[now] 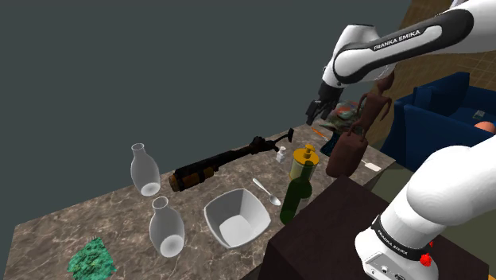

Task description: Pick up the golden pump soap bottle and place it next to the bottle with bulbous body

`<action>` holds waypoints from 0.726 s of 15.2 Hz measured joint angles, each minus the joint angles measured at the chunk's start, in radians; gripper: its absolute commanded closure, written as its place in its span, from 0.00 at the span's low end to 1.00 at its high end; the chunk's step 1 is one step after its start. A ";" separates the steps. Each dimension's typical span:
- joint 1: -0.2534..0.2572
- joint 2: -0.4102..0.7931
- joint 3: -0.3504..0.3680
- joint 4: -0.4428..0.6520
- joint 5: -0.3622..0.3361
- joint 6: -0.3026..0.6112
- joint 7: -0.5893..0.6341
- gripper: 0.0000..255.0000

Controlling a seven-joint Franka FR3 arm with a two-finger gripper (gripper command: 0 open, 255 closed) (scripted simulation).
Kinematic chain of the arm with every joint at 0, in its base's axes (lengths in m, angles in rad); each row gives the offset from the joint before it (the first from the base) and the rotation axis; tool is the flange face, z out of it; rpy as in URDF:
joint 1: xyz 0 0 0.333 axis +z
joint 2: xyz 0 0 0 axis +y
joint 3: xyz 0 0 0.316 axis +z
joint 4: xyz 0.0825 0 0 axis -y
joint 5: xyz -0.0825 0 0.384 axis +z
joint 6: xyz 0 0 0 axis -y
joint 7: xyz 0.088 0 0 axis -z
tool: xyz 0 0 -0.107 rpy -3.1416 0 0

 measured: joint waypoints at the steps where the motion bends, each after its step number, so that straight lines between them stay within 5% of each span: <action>1: 0.001 0.030 -0.009 -0.002 0.001 0.028 -0.009 0.00; 11: 0.013 0.433 -0.126 0.048 0.107 0.331 -0.214 0.00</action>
